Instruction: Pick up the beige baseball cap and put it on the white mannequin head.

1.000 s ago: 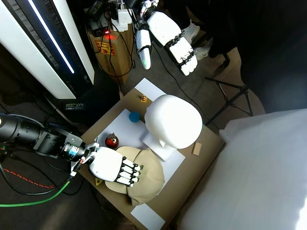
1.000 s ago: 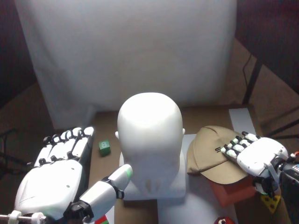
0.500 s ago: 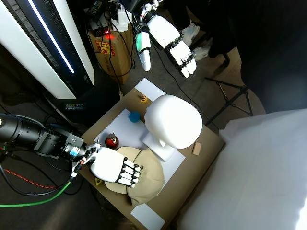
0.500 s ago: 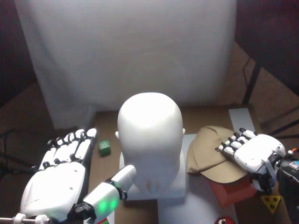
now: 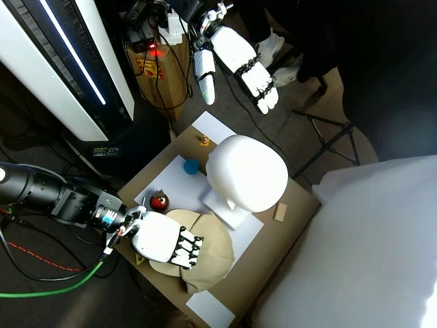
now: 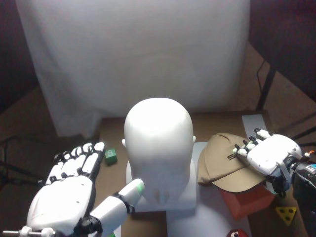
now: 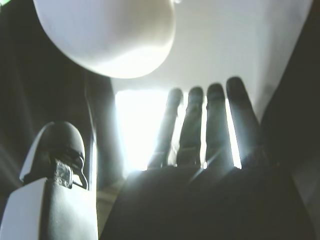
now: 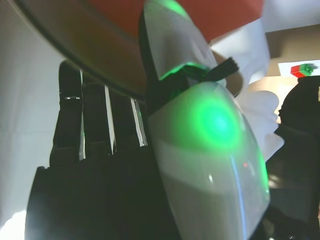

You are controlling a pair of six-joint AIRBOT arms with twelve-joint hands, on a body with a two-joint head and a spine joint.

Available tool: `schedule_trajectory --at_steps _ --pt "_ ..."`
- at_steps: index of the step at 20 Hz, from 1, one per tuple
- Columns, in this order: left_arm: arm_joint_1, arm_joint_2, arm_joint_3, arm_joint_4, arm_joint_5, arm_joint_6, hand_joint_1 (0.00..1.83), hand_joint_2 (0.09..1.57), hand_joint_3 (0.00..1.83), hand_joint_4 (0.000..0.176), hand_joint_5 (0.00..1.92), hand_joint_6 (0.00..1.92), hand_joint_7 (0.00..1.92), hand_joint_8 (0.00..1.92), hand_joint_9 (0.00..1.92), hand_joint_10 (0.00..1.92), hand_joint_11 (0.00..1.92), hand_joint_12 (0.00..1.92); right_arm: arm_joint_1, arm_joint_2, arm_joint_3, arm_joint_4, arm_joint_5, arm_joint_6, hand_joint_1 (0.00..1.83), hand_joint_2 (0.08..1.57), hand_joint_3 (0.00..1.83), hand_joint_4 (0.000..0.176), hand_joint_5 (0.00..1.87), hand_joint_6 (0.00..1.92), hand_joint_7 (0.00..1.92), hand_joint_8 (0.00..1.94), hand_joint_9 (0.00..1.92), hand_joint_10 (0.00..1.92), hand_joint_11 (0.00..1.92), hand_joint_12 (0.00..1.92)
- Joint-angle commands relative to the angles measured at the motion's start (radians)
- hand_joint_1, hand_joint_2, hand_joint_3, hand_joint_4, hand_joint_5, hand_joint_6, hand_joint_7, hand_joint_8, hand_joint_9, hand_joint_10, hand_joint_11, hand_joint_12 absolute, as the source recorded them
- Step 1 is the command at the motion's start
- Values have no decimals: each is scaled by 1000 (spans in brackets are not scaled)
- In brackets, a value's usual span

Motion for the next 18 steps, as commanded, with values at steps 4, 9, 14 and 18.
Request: schedule_trajectory --at_steps 4,9,14,18 --pt "15 -2 60 67 -38 -98 0 1067 0 0 67 0 41 0 35 0 0 257 7 2 6 -12 102 -1 1381 1126 0 0 919 845 944 1017 921 1351 929 1440" --pt "19 -9 119 53 -22 -102 0 1068 0 0 66 0 40 0 39 1 0 278 19 -2 20 -12 113 5 1382 1107 0 0 943 859 1004 919 948 1283 923 1362" --pt "6 -10 159 53 -16 -114 0 1070 0 0 70 1 41 0 41 1 0 286 81 12 55 -54 146 14 1484 1099 0 0 955 759 1007 859 934 1146 874 1589" --pt "3 -13 165 56 -16 -118 0 1073 2 0 76 3 42 1 48 3 0 291 185 91 21 -22 109 67 1489 1093 0 0 971 725 999 846 952 1128 896 1571"
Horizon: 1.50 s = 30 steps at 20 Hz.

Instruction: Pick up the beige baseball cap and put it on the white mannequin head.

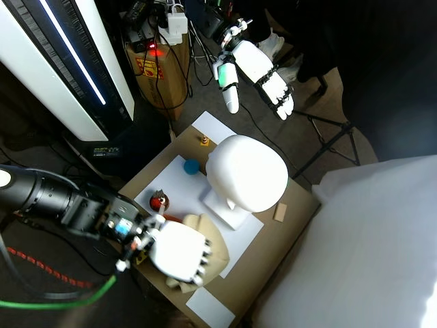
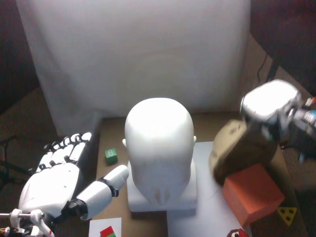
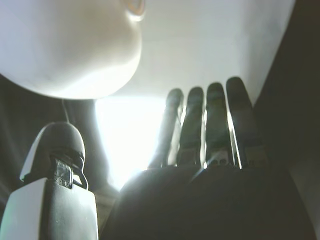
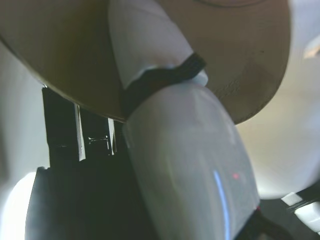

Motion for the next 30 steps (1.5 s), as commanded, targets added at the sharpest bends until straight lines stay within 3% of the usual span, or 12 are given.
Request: schedule_trajectory --at_steps 1,4,10,14,17,18,19,23,30 --pt "-7 -2 7 51 -104 -10 0 1073 2 0 76 3 42 1 48 3 0 293 23 29 -15 -7 110 -5 1489 1093 0 0 971 725 1001 845 953 1127 891 1576" --pt "-3 -2 8 51 -107 -20 0 1074 1 0 76 3 42 1 48 3 0 295 94 84 -69 -7 141 -29 1489 1094 0 0 973 726 1006 841 944 1133 881 1583" --pt "12 -2 2 55 -133 -26 0 1096 9 0 76 2 42 0 48 2 0 293 222 103 -93 -8 159 -81 1488 1100 0 0 966 724 1001 861 919 1173 867 1604" --pt "22 3 2 37 -155 -58 0 1120 15 0 78 2 63 7 55 4 0 292 306 112 -157 -62 181 -95 1487 1102 1 0 974 745 924 934 949 1140 879 1583" --pt "35 10 2 33 -157 -80 0 1110 8 0 78 1 64 6 55 3 0 291 358 93 -195 -77 206 -116 1475 1133 1 0 941 825 760 1068 927 1178 885 1642" --pt "38 11 1 33 -157 -80 0 1109 8 0 78 1 64 6 55 3 0 290 374 82 -203 -77 213 -126 1475 1134 0 0 939 828 756 1071 926 1180 886 1645" --pt "42 12 -1 34 -157 -80 0 1102 4 0 83 3 63 5 56 3 0 291 391 64 -211 -77 225 -144 1486 1136 1 0 848 813 898 1026 886 1220 831 1674" --pt "50 17 -2 62 -157 -99 0 1097 1 0 118 6 84 5 70 4 0 345 424 13 -246 -76 266 -202 1486 1116 0 0 912 763 956 944 916 1189 852 1640" --pt "59 24 6 70 -157 -115 0 1099 1 0 108 0 109 6 108 10 0 386 383 32 -432 -75 348 -267 1487 1103 0 0 949 749 973 911 925 1155 877 1599"
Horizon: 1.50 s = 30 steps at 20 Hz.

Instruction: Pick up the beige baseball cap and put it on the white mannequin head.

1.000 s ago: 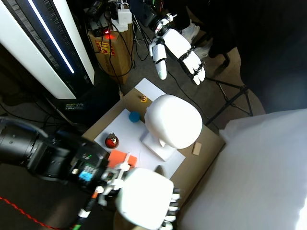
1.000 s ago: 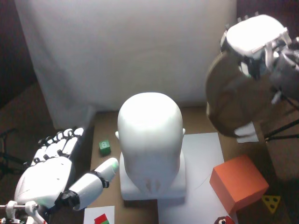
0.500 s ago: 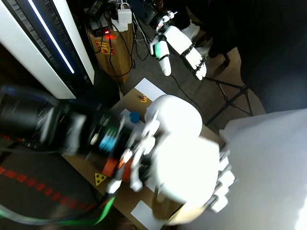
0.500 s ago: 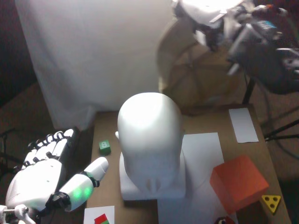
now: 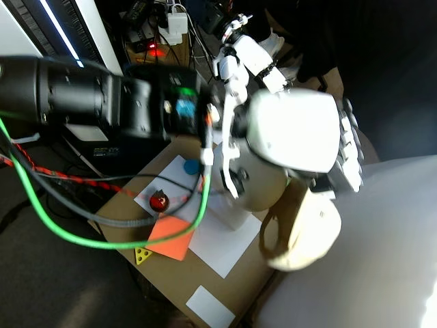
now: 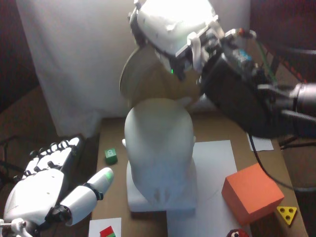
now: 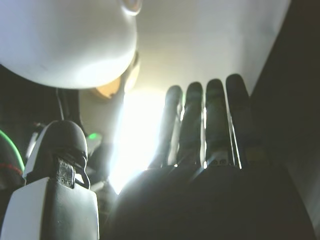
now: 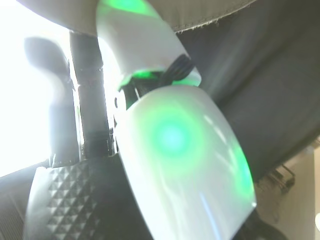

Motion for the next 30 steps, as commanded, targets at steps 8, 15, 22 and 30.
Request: schedule_trajectory --at_steps 8,15,22,30 --pt "5 13 9 52 -124 -20 0 1091 0 0 81 0 75 1 72 0 0 361 -60 173 -245 -34 166 -28 1488 1097 0 0 973 724 973 892 956 1123 876 1595" --pt "13 12 4 48 -131 -28 0 1089 0 0 80 0 95 7 85 5 0 362 -203 251 -432 -59 240 -107 1401 1106 3 0 947 830 975 946 959 1240 914 1384" --pt "21 12 0 47 -143 -30 0 1079 0 0 80 0 81 2 98 7 0 384 -315 251 -566 6 290 -244 1380 1108 0 0 951 852 968 965 967 1260 934 1297" --pt "29 9 1 40 -143 -43 0 1078 0 0 82 1 66 0 82 1 0 401 -331 215 -545 182 169 -300 1381 1107 0 0 958 838 973 960 965 1265 943 1305"
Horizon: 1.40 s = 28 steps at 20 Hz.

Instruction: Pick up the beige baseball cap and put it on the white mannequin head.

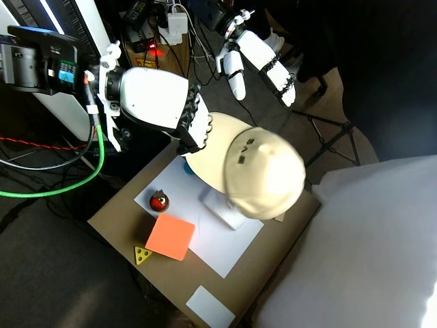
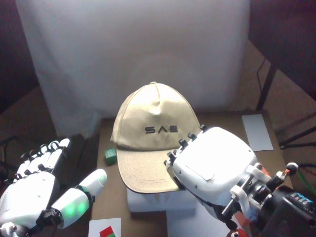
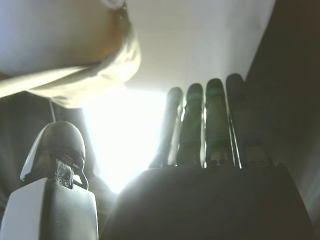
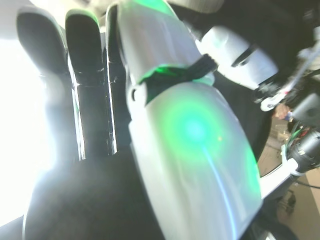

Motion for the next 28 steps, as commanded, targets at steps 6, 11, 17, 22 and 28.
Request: schedule_trajectory --at_steps 6,11,17,22,28 --pt "0 -4 1 39 -116 -13 0 1076 0 0 75 0 61 0 73 0 0 358 -15 4 2 39 11 -43 1380 1111 0 0 936 852 973 972 960 1273 937 1309" --pt "1 -7 -2 29 -116 -16 0 1089 4 0 76 0 62 0 73 0 0 358 -35 6 -14 34 -14 -53 1380 1111 0 0 942 847 969 976 958 1276 940 1313" --pt "3 -10 -13 18 -152 -3 0 1090 3 0 77 0 63 0 73 0 0 345 -34 20 -24 -12 -67 -51 1378 1118 1 0 924 866 964 982 938 1310 923 1350" --pt "3 -10 -14 14 -151 -3 0 1090 2 0 76 0 62 0 69 0 0 339 -13 189 -69 -296 -213 315 1376 1125 0 0 905 886 946 1020 932 1314 923 1337" --pt "-7 -3 -14 30 -172 -2 0 1091 2 0 78 1 64 1 66 0 0 338 18 322 -86 -276 -239 325 1482 1128 2 0 862 873 871 1045 928 1159 843 1631"
